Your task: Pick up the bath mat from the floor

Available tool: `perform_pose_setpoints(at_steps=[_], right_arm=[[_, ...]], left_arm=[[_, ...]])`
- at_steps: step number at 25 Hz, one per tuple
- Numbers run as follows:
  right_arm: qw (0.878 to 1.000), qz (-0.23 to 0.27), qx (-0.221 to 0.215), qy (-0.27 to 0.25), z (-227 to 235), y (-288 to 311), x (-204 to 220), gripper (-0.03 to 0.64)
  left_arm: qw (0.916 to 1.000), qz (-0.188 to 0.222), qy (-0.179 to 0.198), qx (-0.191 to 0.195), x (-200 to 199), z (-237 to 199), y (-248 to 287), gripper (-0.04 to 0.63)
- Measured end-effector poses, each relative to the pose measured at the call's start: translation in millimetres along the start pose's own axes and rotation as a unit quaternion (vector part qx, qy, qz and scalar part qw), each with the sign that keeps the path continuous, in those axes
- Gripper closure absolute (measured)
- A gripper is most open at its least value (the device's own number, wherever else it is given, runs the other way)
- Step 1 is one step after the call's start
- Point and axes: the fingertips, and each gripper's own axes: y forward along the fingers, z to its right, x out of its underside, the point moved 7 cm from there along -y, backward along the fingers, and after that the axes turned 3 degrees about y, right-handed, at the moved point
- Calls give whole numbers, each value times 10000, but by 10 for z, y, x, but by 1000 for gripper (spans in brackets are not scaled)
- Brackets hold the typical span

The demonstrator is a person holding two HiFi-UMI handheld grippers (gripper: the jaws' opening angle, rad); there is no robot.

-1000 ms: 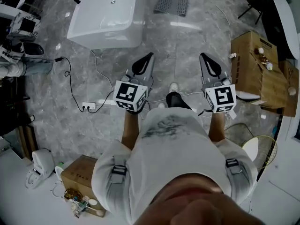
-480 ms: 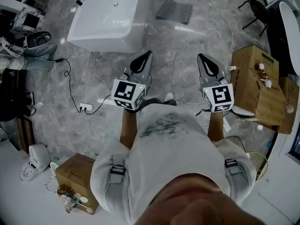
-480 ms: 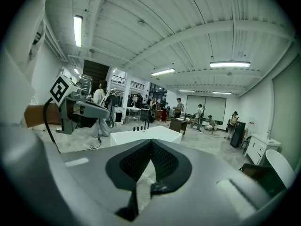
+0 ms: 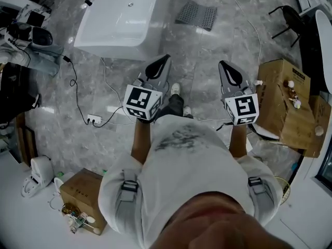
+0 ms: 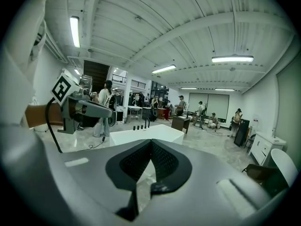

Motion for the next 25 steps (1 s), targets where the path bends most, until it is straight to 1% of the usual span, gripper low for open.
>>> perform_pose_setpoints(at_steps=[5,12,17,20,23,25], right_arm=[[9999,-68,103,-20,135,427,-122,615],[9991,-150,405,32,394,950,-283,615],[9977,-195,640,87,513,1270,-341,615],[9968,-220,755,114,547,1454,-367,615],[9963,-267,807,135,614,1592,-376,615],[9961,-307,816,133,690,1669,-380,615]], left_arm=[[9999,22,-8,107,-48,-398,304,592],[9994,-75,148,320,-141,-933,804,592],[9981,-175,290,512,-181,-1217,1100,592],[9974,-157,344,612,-211,-1373,1235,592],[9972,-113,362,638,-232,-1489,1376,592],[9980,-86,311,551,-247,-1555,1479,592]])
